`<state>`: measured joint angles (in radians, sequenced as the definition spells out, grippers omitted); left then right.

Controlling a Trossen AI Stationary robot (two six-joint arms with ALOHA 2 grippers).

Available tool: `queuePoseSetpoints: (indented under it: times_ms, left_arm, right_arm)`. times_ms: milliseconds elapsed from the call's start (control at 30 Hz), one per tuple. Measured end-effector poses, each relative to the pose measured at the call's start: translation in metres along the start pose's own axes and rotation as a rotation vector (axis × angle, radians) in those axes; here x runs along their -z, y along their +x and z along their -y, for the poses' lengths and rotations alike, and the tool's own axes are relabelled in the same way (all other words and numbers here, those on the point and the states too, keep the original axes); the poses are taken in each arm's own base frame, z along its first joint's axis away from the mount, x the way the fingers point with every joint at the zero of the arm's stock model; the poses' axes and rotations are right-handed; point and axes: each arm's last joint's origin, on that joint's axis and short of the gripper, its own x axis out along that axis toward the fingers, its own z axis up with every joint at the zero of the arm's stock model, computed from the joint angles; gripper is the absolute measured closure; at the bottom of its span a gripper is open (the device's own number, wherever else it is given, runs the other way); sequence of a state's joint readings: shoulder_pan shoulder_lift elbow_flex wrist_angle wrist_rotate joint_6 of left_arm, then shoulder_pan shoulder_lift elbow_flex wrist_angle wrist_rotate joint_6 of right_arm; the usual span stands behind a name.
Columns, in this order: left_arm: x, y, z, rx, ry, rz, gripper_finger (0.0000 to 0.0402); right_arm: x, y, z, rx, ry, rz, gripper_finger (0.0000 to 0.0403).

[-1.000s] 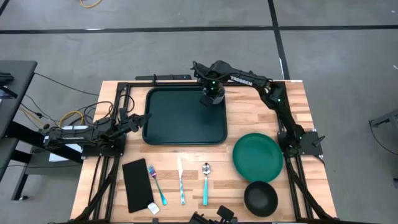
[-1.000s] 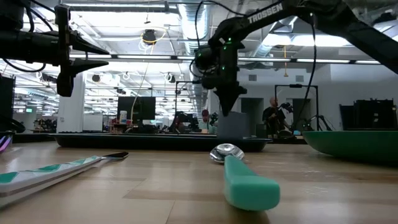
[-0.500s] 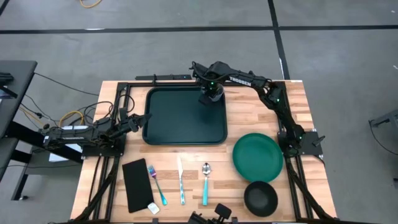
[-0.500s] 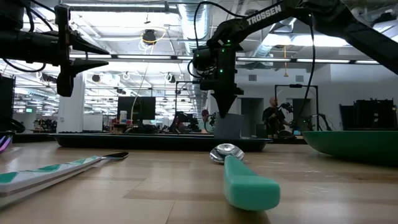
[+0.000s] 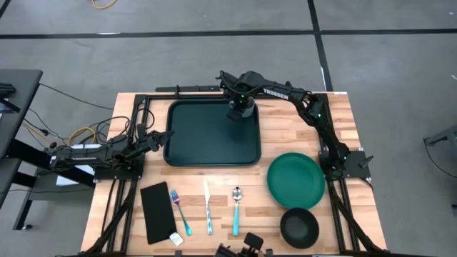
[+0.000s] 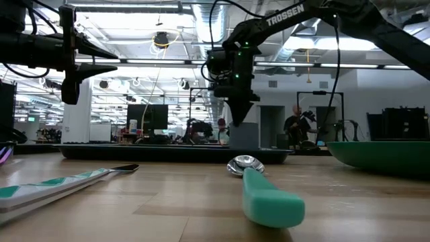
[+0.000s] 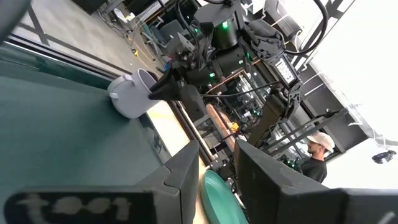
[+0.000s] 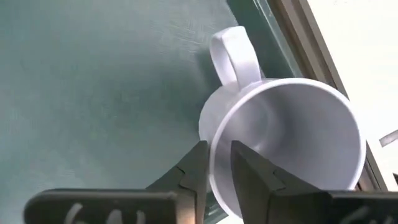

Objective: Set up tray
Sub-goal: Put the green plate on the black serving tray to the bottom left of the gray mug

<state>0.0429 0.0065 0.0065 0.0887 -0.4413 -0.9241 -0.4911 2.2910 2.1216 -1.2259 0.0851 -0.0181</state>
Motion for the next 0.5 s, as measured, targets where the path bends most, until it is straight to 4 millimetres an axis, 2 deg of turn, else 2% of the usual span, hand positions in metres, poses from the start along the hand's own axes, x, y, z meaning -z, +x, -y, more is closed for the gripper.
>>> queuePoseSetpoints:
  times_ms: [100,267,500]
  left_arm:
    - [0.0,0.0,0.0,0.0,0.0,0.0,0.031]
    - [0.0,0.0,0.0,0.0,-0.001,0.0,0.031]
    - [0.0,0.0,0.0,0.0,0.001,0.0,0.031]
  right_arm:
    - [0.001,-0.002,0.0,-0.004,0.022,-0.016,0.0324]
    - [-0.001,-0.018,0.001,-0.004,0.024,0.002,0.0316]
    - [-0.005,-0.063,-0.003,-0.014,0.013,0.077,0.0315]
